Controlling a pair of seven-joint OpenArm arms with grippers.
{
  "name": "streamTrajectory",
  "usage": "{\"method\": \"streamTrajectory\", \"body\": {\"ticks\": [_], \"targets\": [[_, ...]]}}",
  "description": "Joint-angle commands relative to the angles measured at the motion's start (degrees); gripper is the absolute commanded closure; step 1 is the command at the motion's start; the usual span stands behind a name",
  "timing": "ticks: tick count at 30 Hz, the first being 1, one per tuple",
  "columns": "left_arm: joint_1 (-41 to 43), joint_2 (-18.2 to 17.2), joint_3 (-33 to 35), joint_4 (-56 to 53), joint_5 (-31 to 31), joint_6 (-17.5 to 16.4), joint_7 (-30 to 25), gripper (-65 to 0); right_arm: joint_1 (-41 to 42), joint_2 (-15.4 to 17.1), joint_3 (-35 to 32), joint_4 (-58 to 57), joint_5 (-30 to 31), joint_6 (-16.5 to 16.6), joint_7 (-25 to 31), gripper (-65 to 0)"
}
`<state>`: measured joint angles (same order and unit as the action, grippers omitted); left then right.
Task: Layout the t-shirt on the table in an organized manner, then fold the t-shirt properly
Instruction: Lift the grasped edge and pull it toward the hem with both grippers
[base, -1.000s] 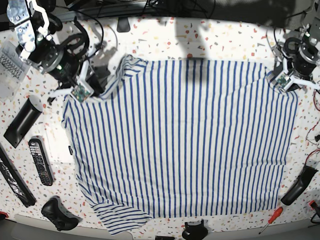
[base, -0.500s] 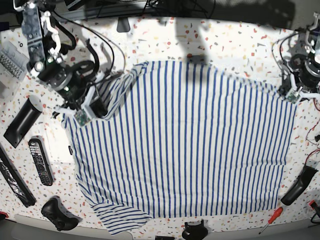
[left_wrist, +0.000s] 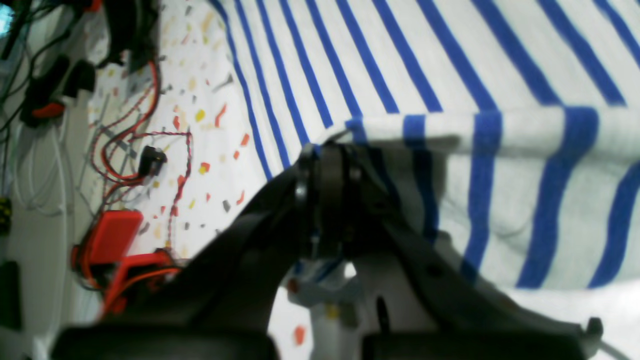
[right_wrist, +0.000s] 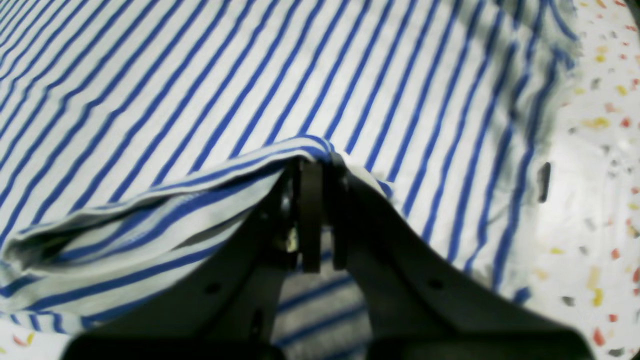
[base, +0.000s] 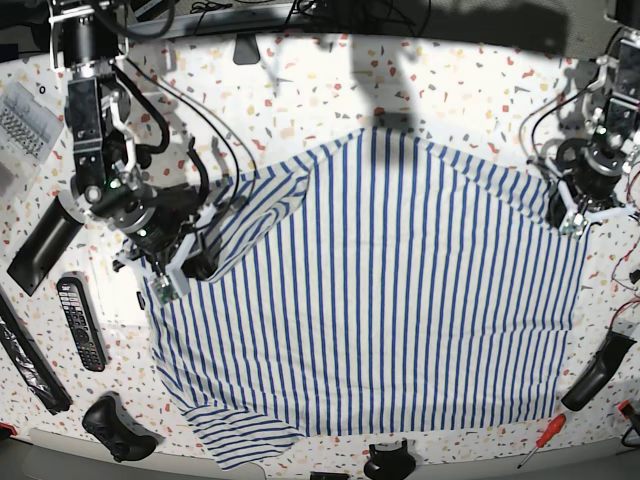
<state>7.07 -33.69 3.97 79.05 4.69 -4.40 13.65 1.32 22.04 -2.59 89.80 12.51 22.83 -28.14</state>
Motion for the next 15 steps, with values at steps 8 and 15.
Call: {"method": "streamTrajectory", "body": {"ticks": [8,15], "targets": [[-8.4,1.2,-0.5,-6.4,0.1,3.4,0.9,0.0,5.3,0.6,0.3,0.7,-2.5,-3.0,1.1,0.0],[-12.1,1.3,-0.5,-8.9,0.1,3.4,0.9,0.0,9.2,0.6,0.3,-1.7,-2.5,-4.4,1.6,0.0]]}}
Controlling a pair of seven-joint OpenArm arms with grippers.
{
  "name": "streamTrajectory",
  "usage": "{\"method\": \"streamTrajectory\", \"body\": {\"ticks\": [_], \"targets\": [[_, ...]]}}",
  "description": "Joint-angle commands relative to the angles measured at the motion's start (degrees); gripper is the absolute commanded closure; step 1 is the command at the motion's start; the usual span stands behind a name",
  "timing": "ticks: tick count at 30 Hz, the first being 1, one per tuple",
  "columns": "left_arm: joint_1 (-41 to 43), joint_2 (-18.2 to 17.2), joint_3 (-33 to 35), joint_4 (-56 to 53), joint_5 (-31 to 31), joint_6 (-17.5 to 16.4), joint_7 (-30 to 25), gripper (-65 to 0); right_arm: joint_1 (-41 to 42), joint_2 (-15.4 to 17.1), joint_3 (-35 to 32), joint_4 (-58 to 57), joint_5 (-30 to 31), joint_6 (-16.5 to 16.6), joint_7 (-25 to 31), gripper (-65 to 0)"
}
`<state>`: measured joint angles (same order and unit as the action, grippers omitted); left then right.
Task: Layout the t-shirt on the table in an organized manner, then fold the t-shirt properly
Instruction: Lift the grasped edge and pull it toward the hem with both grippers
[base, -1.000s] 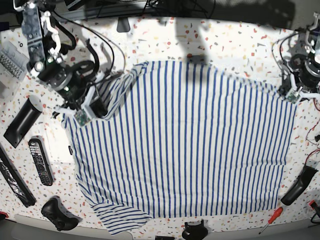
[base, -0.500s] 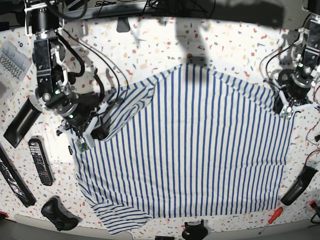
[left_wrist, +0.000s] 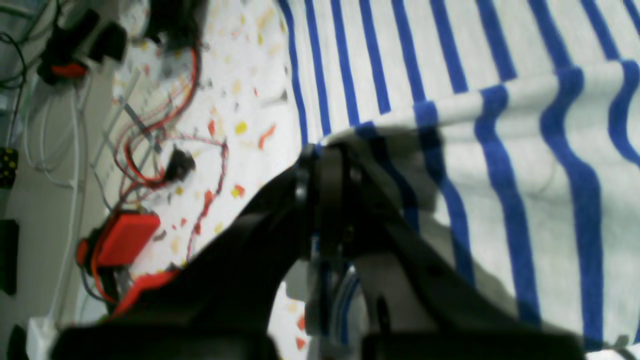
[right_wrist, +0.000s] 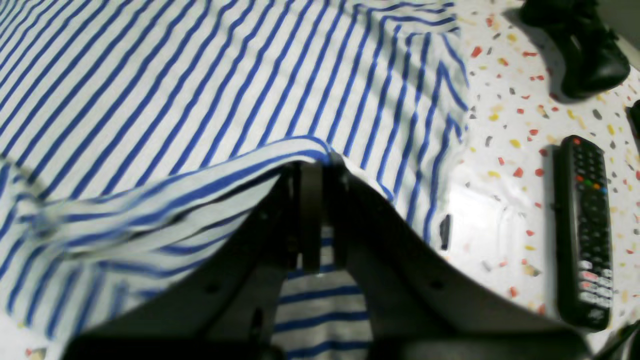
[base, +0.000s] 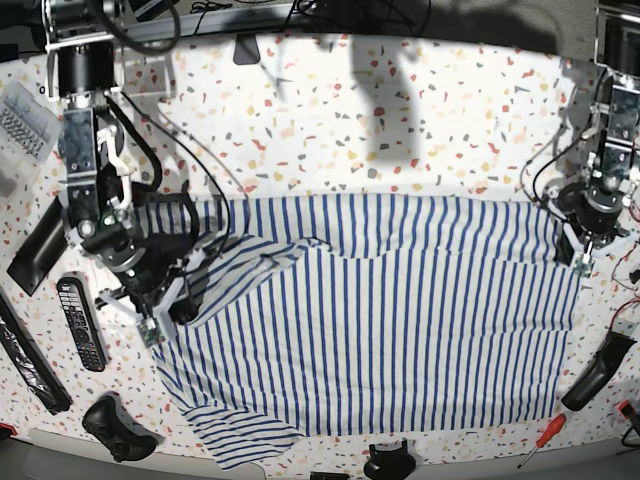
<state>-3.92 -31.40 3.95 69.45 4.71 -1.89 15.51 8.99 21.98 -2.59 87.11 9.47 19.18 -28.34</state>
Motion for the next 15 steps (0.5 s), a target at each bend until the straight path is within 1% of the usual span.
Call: {"method": "streamTrajectory", "body": {"ticks": [1,5,9,12,15], "targets": [[-1.4,-0.8,-0.5,0.7,0.1,0.9,-1.2,0.0,2.6,0.5,0.3,-0.1,0.4,-0.9,1.7,0.0],[-2.2,-0.9,-0.5,0.7,0.1,0.9,-1.7,0.0,6.7,0.4,0.3,-5.5,-0.5,-1.0,1.8,0.0],[-2.7,-0.8,-0.5,0.7,0.1,0.9,-4.1,0.0,10.3,0.4,0.3,-10.1,-0.3,-1.0,1.8,0.0],[-3.3,-0.8,-0.5,0.7,0.1,1.3,-5.3,0.0,12.3,0.4,0.3,-12.7,-0.3,-1.0,1.8,0.0],[-4.3,-0.8,-0.5,0.6,0.1,1.3,-5.4,0.0,13.5,0.4,0.3,-14.5,-0.3,-1.0,1.9,0.0]]}}
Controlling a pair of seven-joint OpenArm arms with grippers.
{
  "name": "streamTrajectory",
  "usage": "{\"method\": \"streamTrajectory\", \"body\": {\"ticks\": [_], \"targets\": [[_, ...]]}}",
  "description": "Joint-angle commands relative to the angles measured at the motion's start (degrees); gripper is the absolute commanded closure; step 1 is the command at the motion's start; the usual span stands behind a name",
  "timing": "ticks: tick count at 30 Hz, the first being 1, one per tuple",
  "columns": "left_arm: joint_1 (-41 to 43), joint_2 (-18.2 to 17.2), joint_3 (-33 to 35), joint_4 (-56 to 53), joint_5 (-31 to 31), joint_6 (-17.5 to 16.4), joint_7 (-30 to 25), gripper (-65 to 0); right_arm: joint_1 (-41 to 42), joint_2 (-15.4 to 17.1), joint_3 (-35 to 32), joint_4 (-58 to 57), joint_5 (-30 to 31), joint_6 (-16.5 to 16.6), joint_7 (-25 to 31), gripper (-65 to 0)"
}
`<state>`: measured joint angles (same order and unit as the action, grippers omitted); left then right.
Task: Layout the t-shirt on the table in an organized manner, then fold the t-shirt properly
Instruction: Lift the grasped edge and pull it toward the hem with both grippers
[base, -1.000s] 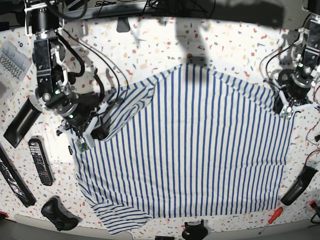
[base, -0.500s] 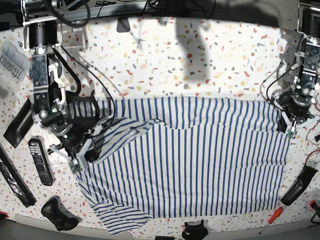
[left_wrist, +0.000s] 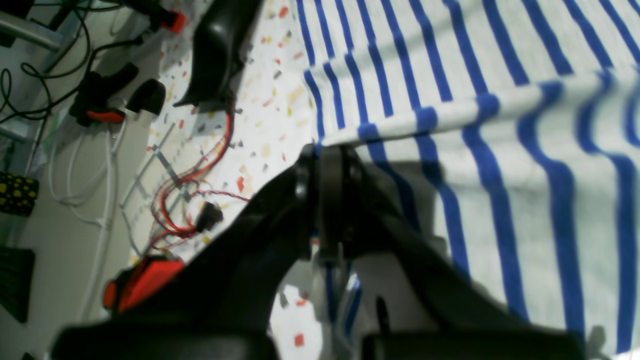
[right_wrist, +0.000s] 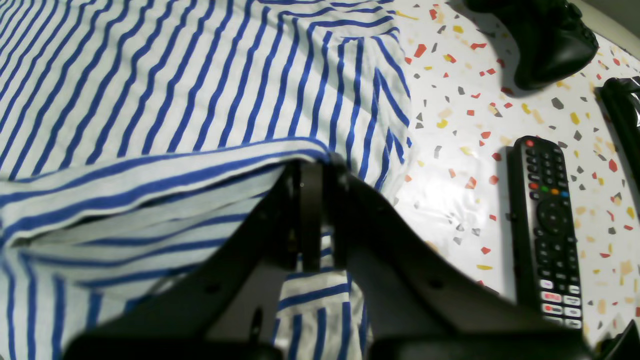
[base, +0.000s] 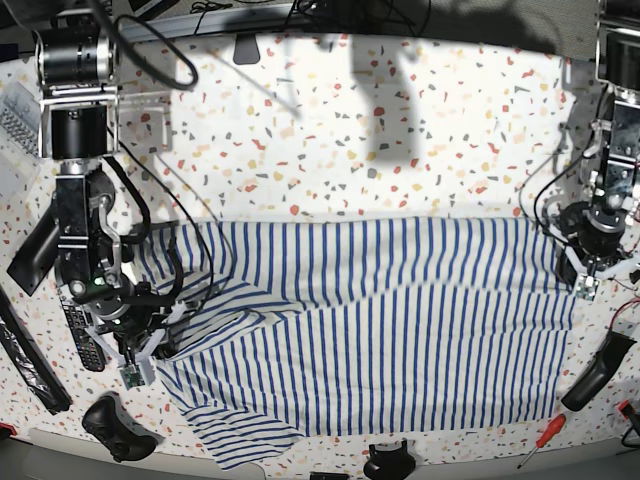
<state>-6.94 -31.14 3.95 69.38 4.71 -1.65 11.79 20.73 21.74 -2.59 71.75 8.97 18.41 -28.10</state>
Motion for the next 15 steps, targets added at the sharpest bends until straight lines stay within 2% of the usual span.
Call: {"method": "streamTrajectory", "body": {"ticks": [1,15], "targets": [[-1.7,-1.0,-0.5,0.7,0.1,1.0,-1.6,0.0,2.0,0.7,0.3,0.4,0.2,-0.2,1.7,0.0],[-3.8,1.1,-0.5,0.2,-0.7,0.8,-2.7,0.0,2.8,0.6,0.3,-1.2,0.2,-0.5,2.8,0.0]]}}
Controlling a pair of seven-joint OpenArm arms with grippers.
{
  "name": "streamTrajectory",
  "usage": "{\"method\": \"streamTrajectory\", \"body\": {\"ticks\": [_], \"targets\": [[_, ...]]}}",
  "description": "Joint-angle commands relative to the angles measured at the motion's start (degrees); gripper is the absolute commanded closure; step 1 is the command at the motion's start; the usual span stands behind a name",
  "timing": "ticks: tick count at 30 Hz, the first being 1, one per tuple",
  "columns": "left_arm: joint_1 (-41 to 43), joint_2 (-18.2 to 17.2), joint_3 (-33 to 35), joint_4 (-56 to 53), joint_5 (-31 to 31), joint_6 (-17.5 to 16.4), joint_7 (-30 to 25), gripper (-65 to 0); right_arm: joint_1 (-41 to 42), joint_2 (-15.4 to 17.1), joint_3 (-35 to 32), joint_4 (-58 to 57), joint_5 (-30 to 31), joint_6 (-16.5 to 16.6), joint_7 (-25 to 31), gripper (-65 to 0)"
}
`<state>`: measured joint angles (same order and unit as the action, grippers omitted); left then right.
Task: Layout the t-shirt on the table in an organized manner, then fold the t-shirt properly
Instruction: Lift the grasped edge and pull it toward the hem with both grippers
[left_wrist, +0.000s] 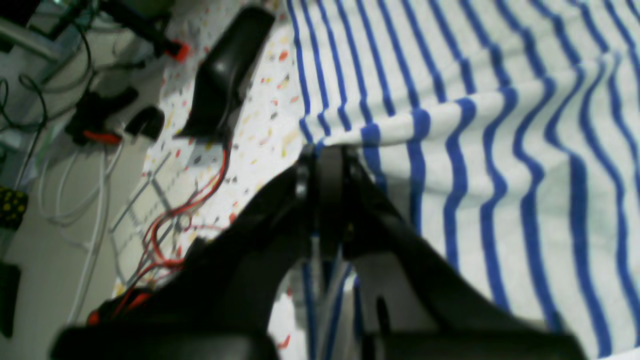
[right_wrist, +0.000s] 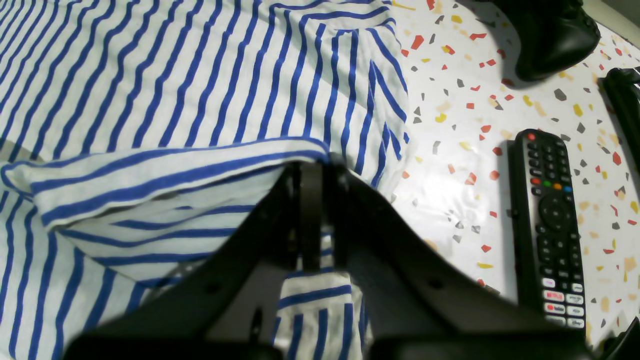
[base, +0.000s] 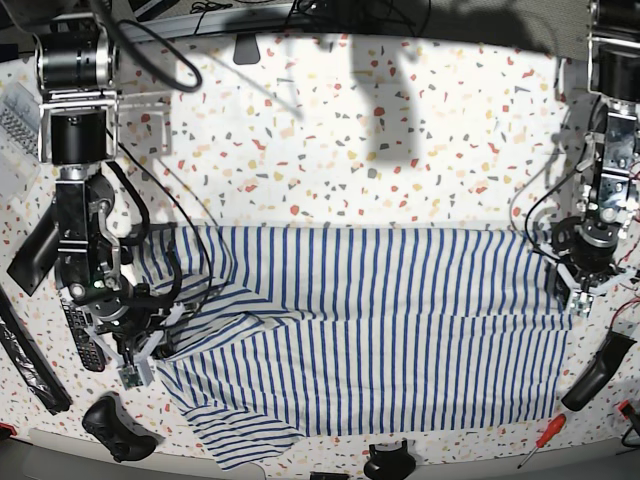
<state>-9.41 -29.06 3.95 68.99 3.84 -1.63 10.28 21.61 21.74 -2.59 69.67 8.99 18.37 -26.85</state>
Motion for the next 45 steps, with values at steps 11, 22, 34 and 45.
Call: {"method": "streamTrajectory", "body": {"ticks": [11,22,34,45], "targets": [[-4.6,0.3,-0.5,-12.9,-5.8,0.6,-6.7,0.0,1.9,0.6,0.3,0.9,0.1,-0.5,2.6,0.0],[-5.2,0.6,-0.5,-13.3,-5.8,0.5,-10.3,0.0,7.9,0.2,0.3,-13.4,0.2,-0.4,6.6,0.0],[-5.0,0.6,-0.5,-13.3,-5.8,0.5,-10.3,0.0,12.4,-4.1,0.3,-26.1,-1.3,-0.3,17.5,0.0],[-5.0,0.6,-0.5,-13.3,-5.8,0.5,-10.3,0.0,12.9,-7.2,0.3,-26.1,-10.2,-4.4,19.4,0.0]]}}
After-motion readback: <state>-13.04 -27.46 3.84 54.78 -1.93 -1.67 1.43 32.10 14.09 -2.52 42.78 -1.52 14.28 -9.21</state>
